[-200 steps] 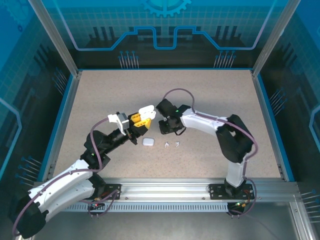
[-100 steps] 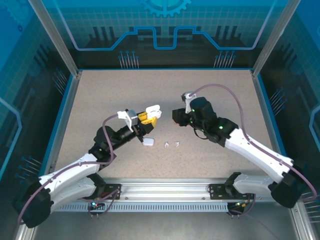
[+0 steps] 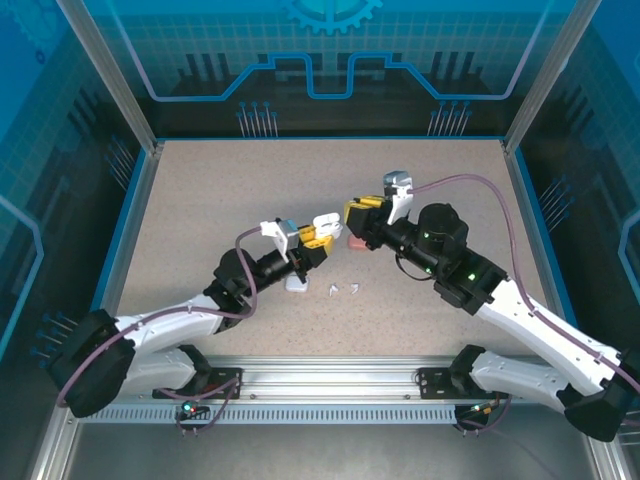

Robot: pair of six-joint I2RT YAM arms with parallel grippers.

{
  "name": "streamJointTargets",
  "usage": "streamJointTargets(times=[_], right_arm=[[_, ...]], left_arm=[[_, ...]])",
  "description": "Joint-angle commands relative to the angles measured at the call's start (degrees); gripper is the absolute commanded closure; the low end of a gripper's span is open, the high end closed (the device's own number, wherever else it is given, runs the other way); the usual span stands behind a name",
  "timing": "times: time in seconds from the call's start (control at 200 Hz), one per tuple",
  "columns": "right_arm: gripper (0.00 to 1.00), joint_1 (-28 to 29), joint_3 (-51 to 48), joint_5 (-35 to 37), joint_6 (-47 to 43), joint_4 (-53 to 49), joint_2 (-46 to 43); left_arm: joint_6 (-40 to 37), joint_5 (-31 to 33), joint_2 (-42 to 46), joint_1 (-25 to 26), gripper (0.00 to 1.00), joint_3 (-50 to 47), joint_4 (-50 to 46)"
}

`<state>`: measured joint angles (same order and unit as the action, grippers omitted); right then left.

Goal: Insert the wireless bluetooth earbuds into the charging case

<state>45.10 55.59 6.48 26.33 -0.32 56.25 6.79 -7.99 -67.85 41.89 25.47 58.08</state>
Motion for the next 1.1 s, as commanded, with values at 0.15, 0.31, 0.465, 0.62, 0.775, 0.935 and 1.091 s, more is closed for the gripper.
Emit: streamJointTargets(times=[0.15, 0.31, 0.465, 0.62, 0.775, 0.935, 1.091], right_arm=[[0.71, 5.4, 1.2, 4.9, -4.9, 3.6, 2.8], [0.71, 7.1, 1.7, 7.3, -6.7, 3.1, 4.4], [0.71, 7.8, 1.5, 9.0, -7.3, 2.7, 4.8], [0.71, 8.1, 1.4, 9.0, -7.2, 2.2, 5.5], [0.71, 8.2, 1.2, 8.8, -6.8, 2.5, 5.8], [0.71, 8.3, 1.2, 8.4, -6.4, 2.3, 6.1], [0.71, 8.3, 1.3, 7.4, -5.8, 2.6, 6.5]], left_arm=[[-3.6, 5.8, -4.3, 3.1, 0.98, 3.1, 9.6], [-4.3, 7.1, -5.2, 4.1, 0.98, 3.8, 10.1], [-4.9, 8.5, -5.2, 4.6, 0.98, 3.7, 10.1], [-5.0, 9.5, -5.1, 5.0, 0.97, 3.8, 10.2], [-5.2, 9.6, -5.2, 5.2, 0.97, 4.0, 10.2], [-5.2, 9.9, -5.2, 5.3, 0.97, 4.1, 10.2], [-5.2, 10.1, -5.4, 5.3, 0.97, 4.1, 10.4]])
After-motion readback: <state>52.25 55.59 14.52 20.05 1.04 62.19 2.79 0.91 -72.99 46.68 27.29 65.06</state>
